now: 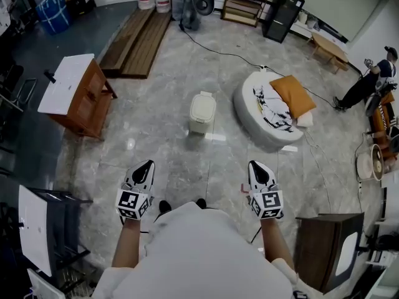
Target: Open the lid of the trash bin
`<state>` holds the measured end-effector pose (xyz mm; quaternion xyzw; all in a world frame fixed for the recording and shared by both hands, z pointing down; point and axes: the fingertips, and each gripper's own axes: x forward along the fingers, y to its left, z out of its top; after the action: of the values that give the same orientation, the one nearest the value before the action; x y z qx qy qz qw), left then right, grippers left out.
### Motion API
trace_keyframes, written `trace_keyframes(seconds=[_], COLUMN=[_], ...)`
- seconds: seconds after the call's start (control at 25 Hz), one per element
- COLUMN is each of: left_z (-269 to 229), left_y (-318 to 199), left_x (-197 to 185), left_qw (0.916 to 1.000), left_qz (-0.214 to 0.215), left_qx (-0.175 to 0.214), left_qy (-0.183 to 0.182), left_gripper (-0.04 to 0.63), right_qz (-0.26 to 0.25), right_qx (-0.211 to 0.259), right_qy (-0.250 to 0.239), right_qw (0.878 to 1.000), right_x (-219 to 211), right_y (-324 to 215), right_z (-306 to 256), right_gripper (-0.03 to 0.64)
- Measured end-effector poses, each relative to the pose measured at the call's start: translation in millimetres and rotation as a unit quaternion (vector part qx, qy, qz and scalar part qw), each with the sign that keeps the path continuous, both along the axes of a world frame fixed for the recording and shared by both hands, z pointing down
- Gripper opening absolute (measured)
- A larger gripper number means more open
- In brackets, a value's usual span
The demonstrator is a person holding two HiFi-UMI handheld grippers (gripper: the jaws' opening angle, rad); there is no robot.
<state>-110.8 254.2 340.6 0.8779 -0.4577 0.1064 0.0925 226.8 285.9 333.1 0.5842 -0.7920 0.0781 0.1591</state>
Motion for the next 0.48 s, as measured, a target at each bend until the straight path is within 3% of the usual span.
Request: trace_keyframes(seconds=[0.48], left_z=[3], left_y=[0], left_x=[33], left_qw=[0.9995], left_qz=[-0.030], left_qx=[-0.003], left_qy=[0.000], left_gripper=[0.020], right_qz=[-0.033], right_qx=[-0.004], right_qy=[0.002], right_qw=[0.999], right_x=[37], right_y=[-17], right_z=[7], right_gripper=[0.034])
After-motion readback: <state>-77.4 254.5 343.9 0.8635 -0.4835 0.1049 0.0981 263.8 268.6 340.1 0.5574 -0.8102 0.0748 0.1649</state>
